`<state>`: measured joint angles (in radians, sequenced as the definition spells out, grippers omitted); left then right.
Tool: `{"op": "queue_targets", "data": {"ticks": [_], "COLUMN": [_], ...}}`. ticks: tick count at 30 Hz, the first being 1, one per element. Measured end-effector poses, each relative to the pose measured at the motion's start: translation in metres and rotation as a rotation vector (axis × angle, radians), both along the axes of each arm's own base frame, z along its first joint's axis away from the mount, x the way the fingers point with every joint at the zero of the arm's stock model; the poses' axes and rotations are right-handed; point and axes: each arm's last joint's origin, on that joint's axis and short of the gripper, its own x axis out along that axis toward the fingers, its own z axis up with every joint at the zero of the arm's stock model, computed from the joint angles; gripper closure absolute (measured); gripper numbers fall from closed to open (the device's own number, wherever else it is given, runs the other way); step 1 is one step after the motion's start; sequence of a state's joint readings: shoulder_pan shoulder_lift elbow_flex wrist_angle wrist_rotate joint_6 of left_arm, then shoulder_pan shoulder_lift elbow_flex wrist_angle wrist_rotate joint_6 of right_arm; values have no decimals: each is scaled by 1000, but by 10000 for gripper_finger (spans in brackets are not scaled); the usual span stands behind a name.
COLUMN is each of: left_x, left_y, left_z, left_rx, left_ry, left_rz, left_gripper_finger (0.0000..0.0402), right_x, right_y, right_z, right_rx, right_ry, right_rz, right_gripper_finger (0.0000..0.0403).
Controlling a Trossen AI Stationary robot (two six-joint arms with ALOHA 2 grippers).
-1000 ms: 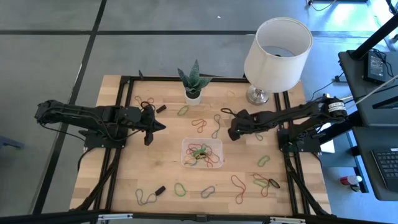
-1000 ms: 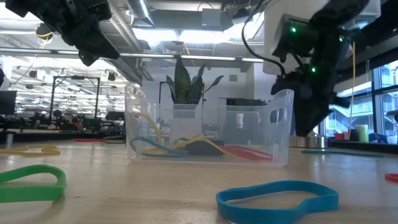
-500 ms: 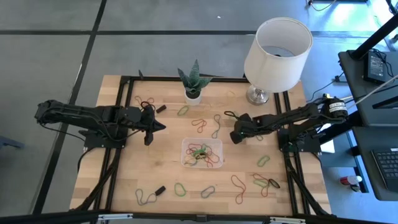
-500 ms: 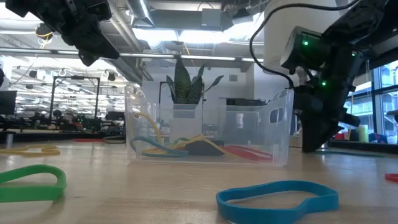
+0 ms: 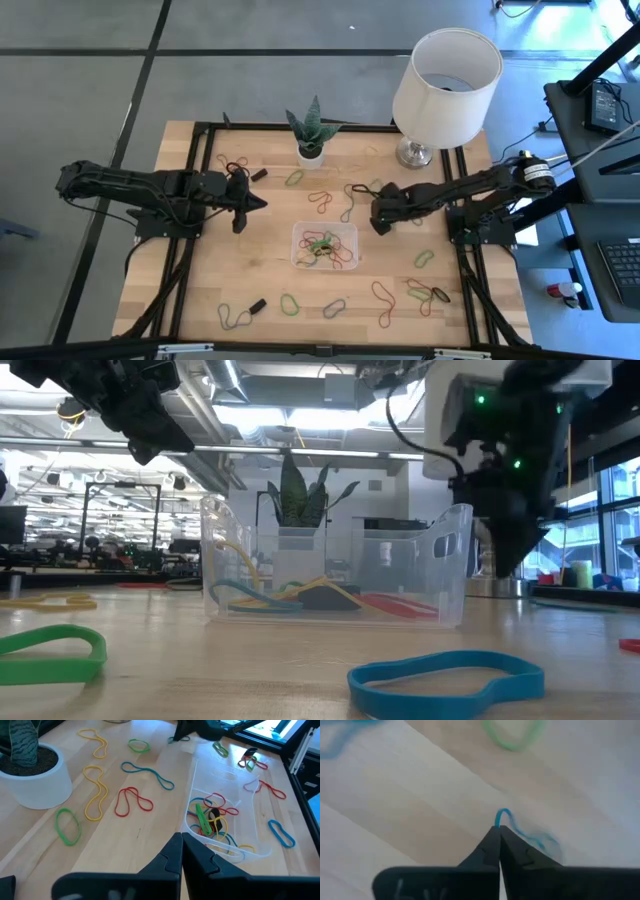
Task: Pick and place rubber bands into bin
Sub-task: Put the blue rubber band into the transparent bin
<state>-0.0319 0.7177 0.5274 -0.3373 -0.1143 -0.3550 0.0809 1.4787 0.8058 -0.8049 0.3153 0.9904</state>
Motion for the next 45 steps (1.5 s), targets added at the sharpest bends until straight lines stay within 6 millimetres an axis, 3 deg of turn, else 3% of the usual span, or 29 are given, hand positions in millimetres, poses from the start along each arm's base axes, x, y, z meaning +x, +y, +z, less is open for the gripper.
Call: {"op": "queue_targets", "data": {"ticks": [6, 15, 21, 26, 32, 40, 45], "left_x": [0, 0, -1, -2, -4, -5, -5], "left_y": [1, 1, 1, 1, 1, -1, -1], "left_z": [0, 0, -1, -3, -6, -8, -8], "left_rx": [13, 78, 146, 169, 167, 126, 103], "left_ry": [1, 10, 32, 60, 89, 103, 102], "left_rz": [18, -21, -61, -80, -83, -138, -132], "left_gripper_finger": [400, 400, 399, 400, 400, 399, 401], "right_x": [10, 32, 72, 118, 161, 190, 205], "right_y": [27, 75, 100, 118, 128, 111, 104], "right_z": [52, 128, 156, 153, 127, 79, 52], "right_rx": [-113, -201, -265, -296, -314, -340, -253], "right_ry": [-6, -322, -422, -400, -363, -276, -245], "right_rz": [8, 44, 99, 186, 200, 162, 163], "right_gripper_finger": [402, 403, 403, 403, 403, 403, 403]}}
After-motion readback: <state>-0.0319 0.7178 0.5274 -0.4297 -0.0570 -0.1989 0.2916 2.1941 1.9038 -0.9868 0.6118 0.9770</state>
